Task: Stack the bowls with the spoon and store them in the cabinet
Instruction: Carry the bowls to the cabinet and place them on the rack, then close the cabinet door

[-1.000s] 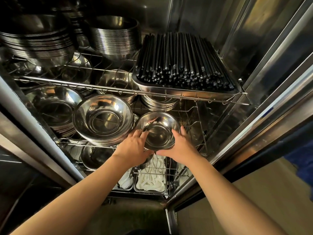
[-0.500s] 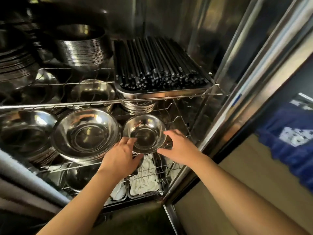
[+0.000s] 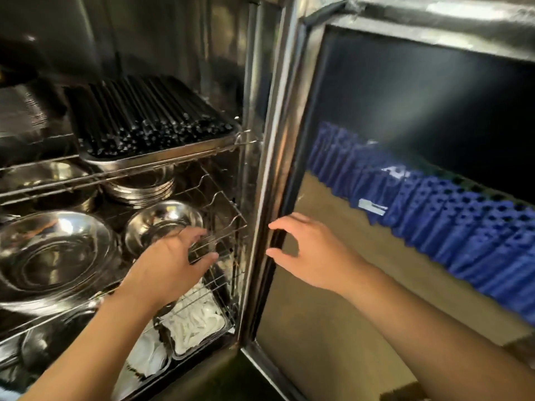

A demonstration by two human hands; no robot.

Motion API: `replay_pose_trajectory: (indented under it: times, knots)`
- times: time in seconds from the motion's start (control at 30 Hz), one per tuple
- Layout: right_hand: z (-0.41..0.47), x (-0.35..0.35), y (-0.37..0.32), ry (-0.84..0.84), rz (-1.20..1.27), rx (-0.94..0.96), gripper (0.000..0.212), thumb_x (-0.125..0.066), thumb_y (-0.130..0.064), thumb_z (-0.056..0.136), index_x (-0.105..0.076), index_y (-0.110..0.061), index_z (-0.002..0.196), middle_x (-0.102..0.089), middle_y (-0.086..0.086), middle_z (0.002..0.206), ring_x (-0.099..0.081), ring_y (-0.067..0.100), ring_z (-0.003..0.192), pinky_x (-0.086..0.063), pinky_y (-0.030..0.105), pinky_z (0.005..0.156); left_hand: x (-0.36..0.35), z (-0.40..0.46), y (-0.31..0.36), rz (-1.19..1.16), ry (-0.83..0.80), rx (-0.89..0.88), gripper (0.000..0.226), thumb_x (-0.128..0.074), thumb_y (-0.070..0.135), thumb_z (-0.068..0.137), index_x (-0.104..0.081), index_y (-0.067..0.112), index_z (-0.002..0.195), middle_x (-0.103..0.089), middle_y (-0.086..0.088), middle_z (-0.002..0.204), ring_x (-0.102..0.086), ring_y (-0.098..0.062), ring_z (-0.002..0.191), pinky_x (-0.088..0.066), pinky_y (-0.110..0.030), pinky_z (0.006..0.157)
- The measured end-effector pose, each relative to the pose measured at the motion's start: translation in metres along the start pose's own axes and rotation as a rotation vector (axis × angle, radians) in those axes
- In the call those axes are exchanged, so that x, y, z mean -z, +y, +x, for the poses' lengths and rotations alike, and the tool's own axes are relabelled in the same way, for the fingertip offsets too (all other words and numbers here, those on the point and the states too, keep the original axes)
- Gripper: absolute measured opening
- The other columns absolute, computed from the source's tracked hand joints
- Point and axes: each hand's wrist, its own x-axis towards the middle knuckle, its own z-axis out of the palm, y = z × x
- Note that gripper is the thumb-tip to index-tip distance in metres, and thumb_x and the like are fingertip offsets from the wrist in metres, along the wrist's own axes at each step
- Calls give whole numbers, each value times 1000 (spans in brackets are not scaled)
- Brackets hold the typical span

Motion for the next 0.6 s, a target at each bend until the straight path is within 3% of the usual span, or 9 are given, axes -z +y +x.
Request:
replay_pose_trajectory:
  times: [0.1,0.23,0.3,0.37,0.43,0.6]
  knots:
    - [-45,38,10,91,-12,30,46,-65,-41,94,-56,-24,135,-56,-3,134,-49,14,127,-39,27,103,11,-18,58,-32,81,-90,64,-53,66,86,-50,29,139,-64,3,132,-64,-16,115,-53,-35,97]
    - [-121,92,30,254,-66,79,42,-68,-38,92,-61,-22,130,-58,-8,123,-47,7,118,-25,4,86,15,-53,149,-96,203,-192,64,-56,62,86,-52,25,138,-63,5,133,-59,-10,119,-50,-33,100]
    - [-158,117,40,339,-84,118,41,-70,-37,91,-62,-21,127,-59,-7,121,-48,8,115,-23,-1,90,11,-74,195,-143,273,-232,65,-58,60,85,-52,23,138,-63,6,131,-58,-7,119,-46,-27,100]
    - [-201,143,53,414,-131,171,40,-69,-37,90,-62,-20,125,-61,-6,118,-51,12,113,-32,10,95,-1,-96,250,-167,336,-280,61,-62,57,85,-52,24,136,-63,6,128,-58,-7,118,-43,-22,97]
    - [-232,165,65,496,-153,217,40,-69,-37,88,-64,-18,123,-62,-5,116,-54,15,110,-45,29,94,-13,-113,295,-198,358,-308,62,-66,52,84,-50,24,137,-61,6,129,-57,-8,120,-42,-22,98]
    - [-308,223,103,729,-172,302,38,-71,-29,86,-65,-11,120,-61,2,119,-56,21,114,-44,31,99,-40,-148,407,-221,385,-422,77,-69,52,83,-41,16,145,-54,-2,136,-50,-18,128,-41,-37,110]
